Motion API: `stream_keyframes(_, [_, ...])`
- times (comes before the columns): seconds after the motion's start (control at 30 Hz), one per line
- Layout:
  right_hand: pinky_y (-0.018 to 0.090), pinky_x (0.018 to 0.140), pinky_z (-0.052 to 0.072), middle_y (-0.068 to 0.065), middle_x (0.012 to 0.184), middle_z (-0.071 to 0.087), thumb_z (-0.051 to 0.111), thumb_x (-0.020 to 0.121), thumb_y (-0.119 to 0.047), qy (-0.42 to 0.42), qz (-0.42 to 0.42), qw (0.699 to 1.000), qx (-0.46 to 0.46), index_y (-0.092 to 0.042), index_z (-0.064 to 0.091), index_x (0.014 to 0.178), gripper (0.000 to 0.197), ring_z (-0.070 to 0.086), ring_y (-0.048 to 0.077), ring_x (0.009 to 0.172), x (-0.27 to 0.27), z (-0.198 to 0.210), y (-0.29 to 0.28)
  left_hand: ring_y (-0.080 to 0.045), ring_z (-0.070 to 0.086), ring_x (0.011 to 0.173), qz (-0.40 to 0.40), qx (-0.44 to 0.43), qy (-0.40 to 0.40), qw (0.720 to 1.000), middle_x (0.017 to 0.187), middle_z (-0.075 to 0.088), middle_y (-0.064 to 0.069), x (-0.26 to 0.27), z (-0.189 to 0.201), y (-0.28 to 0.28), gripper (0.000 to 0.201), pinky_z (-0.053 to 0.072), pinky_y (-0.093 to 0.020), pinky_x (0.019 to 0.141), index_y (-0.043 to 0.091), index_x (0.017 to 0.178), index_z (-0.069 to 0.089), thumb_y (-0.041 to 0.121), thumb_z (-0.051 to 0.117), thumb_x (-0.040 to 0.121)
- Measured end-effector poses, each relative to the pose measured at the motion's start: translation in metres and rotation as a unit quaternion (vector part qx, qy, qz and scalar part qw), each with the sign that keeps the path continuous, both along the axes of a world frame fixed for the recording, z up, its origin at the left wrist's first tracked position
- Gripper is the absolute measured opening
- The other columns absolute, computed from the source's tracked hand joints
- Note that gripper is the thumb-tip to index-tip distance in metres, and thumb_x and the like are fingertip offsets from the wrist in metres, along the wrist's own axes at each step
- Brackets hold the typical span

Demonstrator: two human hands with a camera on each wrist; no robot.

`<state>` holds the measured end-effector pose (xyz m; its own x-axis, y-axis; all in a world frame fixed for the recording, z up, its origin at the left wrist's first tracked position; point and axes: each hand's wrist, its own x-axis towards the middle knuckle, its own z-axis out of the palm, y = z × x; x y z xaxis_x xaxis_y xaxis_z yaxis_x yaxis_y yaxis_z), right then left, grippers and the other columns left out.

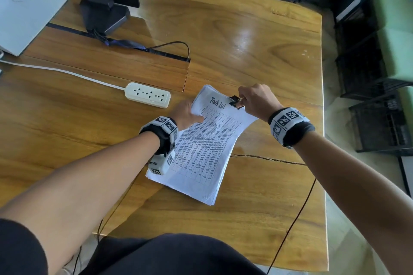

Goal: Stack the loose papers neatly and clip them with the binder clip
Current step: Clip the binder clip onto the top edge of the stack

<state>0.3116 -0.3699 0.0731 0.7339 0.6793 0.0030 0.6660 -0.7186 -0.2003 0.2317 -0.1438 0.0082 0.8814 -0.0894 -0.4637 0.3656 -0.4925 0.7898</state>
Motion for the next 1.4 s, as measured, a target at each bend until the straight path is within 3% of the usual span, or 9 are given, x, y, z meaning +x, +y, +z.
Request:
stream_keyframes(0.1, [0.023, 0.044, 0.04, 0.008, 0.049, 0.063, 0.067, 0.077, 0.008, -0.021, -0.004, 1.0, 0.002, 0.0, 0.053, 0.06, 0.023, 0.064, 0.027, 0.046, -0.005, -0.005, 0.002, -0.028, 0.071, 0.086, 0.005, 0.004, 0.01, 1.0, 0.095, 0.074, -0.011, 0.0, -0.001, 0.0, 0.02, 0.059, -0.048, 0.081, 0.013, 0.094, 0.069, 0.018, 0.075, 0.075])
stream_keyframes(0.27, [0.02, 0.044, 0.036, 0.007, 0.049, 0.064, 0.068, 0.076, 0.009, -0.033, 0.005, 0.999, 0.016, -0.001, 0.052, 0.06, 0.025, 0.063, 0.024, 0.045, -0.009, -0.005, 0.003, -0.027, 0.071, 0.088, -0.004, 0.005, 0.003, 1.0, 0.097, 0.073, -0.011, -0.002, 0.005, 0.0, 0.016, 0.059, -0.046, 0.082, 0.021, 0.091, 0.066, 0.016, 0.073, 0.078])
stream_keyframes(0.4, [0.028, 0.042, 0.049, 0.008, 0.05, 0.066, 0.067, 0.074, 0.01, -0.024, 0.028, 0.999, 0.008, 0.001, 0.059, 0.064, 0.016, 0.065, 0.027, 0.048, -0.003, -0.002, 0.001, -0.029, 0.071, 0.086, -0.026, 0.009, -0.01, 1.0, 0.096, 0.073, -0.011, -0.003, 0.007, 0.0, 0.015, 0.059, -0.046, 0.079, 0.021, 0.091, 0.066, 0.013, 0.073, 0.08])
stream_keyframes(0.53, [0.026, 0.049, 0.047, 0.01, 0.053, 0.067, 0.068, 0.072, 0.011, 0.006, 0.045, 0.999, -0.011, 0.0, 0.062, 0.068, 0.013, 0.065, 0.029, 0.05, 0.006, 0.005, 0.0, -0.029, 0.071, 0.083, -0.046, 0.018, -0.013, 0.999, 0.097, 0.073, -0.012, -0.003, 0.011, 0.001, 0.018, 0.06, -0.045, 0.074, 0.026, 0.087, 0.062, 0.013, 0.072, 0.081])
stream_keyframes(0.63, [0.029, 0.05, 0.051, 0.013, 0.055, 0.067, 0.07, 0.074, 0.008, 0.013, 0.058, 0.998, -0.023, -0.001, 0.064, 0.069, 0.011, 0.064, 0.03, 0.051, 0.009, 0.011, 0.0, -0.03, 0.072, 0.084, -0.039, 0.009, -0.005, 0.999, 0.098, 0.073, -0.012, -0.003, 0.012, 0.002, 0.017, 0.06, -0.047, 0.075, 0.019, 0.096, 0.066, 0.013, 0.072, 0.081])
stream_keyframes(0.87, [0.02, 0.047, 0.036, 0.007, 0.046, 0.062, 0.068, 0.071, 0.013, -0.042, 0.028, 0.999, 0.002, 0.0, 0.055, 0.061, 0.021, 0.06, 0.024, 0.04, -0.008, 0.013, 0.007, -0.035, 0.069, 0.09, -0.025, -0.026, -0.012, 0.999, 0.101, 0.07, -0.018, 0.0, 0.025, -0.002, 0.022, 0.059, -0.045, 0.078, 0.01, 0.104, 0.064, 0.004, 0.068, 0.082])
stream_keyframes(1.1, [0.021, 0.042, 0.039, 0.007, 0.046, 0.059, 0.069, 0.07, 0.012, -0.073, -0.051, 0.995, 0.033, -0.001, 0.054, 0.064, 0.021, 0.055, 0.023, 0.037, -0.024, 0.003, 0.01, -0.026, 0.066, 0.099, -0.057, -0.013, 0.004, 0.998, 0.108, 0.07, -0.006, -0.001, 0.024, -0.005, 0.029, 0.056, -0.045, 0.088, 0.021, 0.108, 0.061, 0.018, 0.071, 0.081])
stream_keyframes(1.3, [0.02, 0.044, 0.035, 0.006, 0.046, 0.061, 0.076, 0.071, 0.003, -0.052, 0.014, 0.998, 0.027, -0.003, 0.057, 0.064, 0.022, 0.056, 0.024, 0.038, -0.019, 0.012, 0.001, -0.023, 0.067, 0.094, -0.113, 0.027, 0.001, 0.993, 0.094, 0.065, 0.005, -0.002, 0.023, 0.0, 0.035, 0.057, -0.044, 0.086, 0.026, 0.116, 0.06, 0.02, 0.069, 0.082])
stream_keyframes(1.4, [0.025, 0.041, 0.045, 0.006, 0.047, 0.062, 0.071, 0.068, 0.009, -0.035, 0.046, 0.998, 0.011, -0.002, 0.059, 0.063, 0.018, 0.059, 0.027, 0.041, -0.011, 0.013, -0.002, -0.024, 0.068, 0.092, -0.134, 0.027, -0.004, 0.991, 0.087, 0.063, 0.012, -0.002, 0.023, 0.003, 0.033, 0.058, -0.047, 0.083, 0.036, 0.109, 0.059, 0.019, 0.068, 0.081])
